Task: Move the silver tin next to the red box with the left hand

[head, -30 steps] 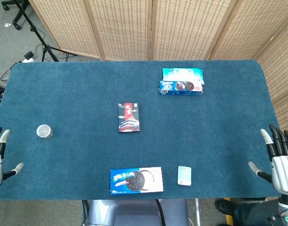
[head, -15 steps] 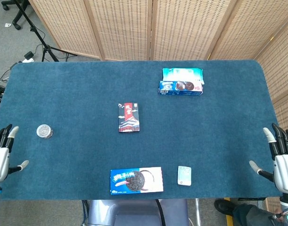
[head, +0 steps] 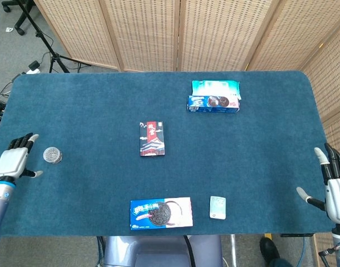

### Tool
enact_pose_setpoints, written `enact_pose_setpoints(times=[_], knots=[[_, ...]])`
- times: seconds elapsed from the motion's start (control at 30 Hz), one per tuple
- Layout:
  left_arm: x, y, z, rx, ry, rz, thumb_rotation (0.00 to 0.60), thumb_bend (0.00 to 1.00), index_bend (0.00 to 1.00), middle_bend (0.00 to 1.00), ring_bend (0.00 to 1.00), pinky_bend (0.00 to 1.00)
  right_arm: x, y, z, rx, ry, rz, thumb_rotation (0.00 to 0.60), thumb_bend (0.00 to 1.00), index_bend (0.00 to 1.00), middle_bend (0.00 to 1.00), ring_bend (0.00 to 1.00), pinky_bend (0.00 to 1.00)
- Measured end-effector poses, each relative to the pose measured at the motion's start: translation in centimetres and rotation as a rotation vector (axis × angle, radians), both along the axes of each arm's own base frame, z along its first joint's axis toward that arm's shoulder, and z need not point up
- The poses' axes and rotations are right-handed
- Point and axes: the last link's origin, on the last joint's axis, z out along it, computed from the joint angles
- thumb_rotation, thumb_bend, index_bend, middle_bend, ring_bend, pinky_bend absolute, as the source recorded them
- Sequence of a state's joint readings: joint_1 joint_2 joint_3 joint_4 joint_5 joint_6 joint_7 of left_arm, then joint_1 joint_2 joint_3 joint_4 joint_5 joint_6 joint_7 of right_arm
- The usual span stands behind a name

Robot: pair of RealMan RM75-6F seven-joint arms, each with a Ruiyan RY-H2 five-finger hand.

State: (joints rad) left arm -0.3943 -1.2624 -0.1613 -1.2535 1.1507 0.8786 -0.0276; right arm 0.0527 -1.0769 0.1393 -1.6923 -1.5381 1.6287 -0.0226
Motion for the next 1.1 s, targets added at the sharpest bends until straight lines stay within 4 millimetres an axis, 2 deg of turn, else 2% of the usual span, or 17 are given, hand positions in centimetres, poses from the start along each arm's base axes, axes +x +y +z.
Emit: enact_pose_setpoints(times=[0.1,0.23,0.33,0.4,0.5,0.6,0.67,0.7,0.77,0.97,1.1], knots=[[-0.2,1.3,-0.3,-0.003,-0.029,0.013,0.600,0.00,0.00,0.00,0.00,0.05,0.0,-0.1,-0.1,0.000,0.001,-0.003,0.600,0.00,0.00,0.00,0.00,0.00],[-0.4,2.5,-1.1,-0.036,-0.027,0.033,0.600,0.00,0.00,0.00,0.00,0.17,-0.1,-0.1,-0.2,0.002,0.003,-0.005,0.600,0.00,0.00,0.00,0.00,0.00],[-0.4,3.3,-1.9,-0.062,-0.035,0.046,0.600,0.02,0.04,0.02,0.04,0.26,-0.1,-0.2,-0.3,0.004,0.010,-0.007,0.600,0.00,0.00,0.00,0.00,0.00],[-0.1,3.6,-2.5,-0.071,-0.052,0.047,0.600,0.06,0.10,0.07,0.10,0.31,-0.1,-0.2,-0.4,0.007,0.013,-0.010,0.600,0.00,0.00,0.00,0.00,0.00],[0.1,3.9,-3.0,-0.074,-0.052,0.034,0.600,0.14,0.26,0.23,0.23,0.42,-0.1,-0.3,-0.6,0.009,0.016,-0.012,0.600,0.00,0.00,0.00,0.00,0.00],[0.5,4.2,-3.4,-0.061,-0.041,0.008,0.600,0.22,0.46,0.40,0.38,0.54,-0.1,-0.4,-0.7,0.011,0.018,-0.016,0.600,0.00,0.00,0.00,0.00,0.00],[0.8,4.5,-3.7,-0.044,-0.031,-0.015,0.600,0.31,0.61,0.53,0.49,0.62,-0.1,-0.5,-0.8,0.012,0.018,-0.016,0.600,0.00,0.00,0.00,0.00,0.00],[1.0,4.5,-3.9,-0.036,-0.029,-0.024,0.600,0.35,0.65,0.57,0.53,0.65,-0.1,-0.5,-0.8,0.013,0.019,-0.017,0.600,0.00,0.00,0.00,0.00,0.00],[1.3,4.7,-4.1,-0.015,-0.031,-0.043,0.600,0.39,0.68,0.59,0.55,0.67,-0.1,-0.5,-0.8,0.013,0.017,-0.017,0.600,0.00,0.00,0.00,0.00,0.00],[2.4,4.9,-3.7,0.055,-0.049,-0.102,0.600,0.39,0.69,0.60,0.55,0.67,-0.3,-0.6,-0.8,0.019,0.008,-0.022,0.600,0.00,0.00,0.00,0.00,0.00],[4.3,5.4,-3.4,0.078,-0.081,-0.157,0.600,0.38,0.69,0.60,0.55,0.67,-0.2,-0.7,-0.7,0.019,0.003,-0.021,0.600,0.00,0.00,0.00,0.00,0.00]])
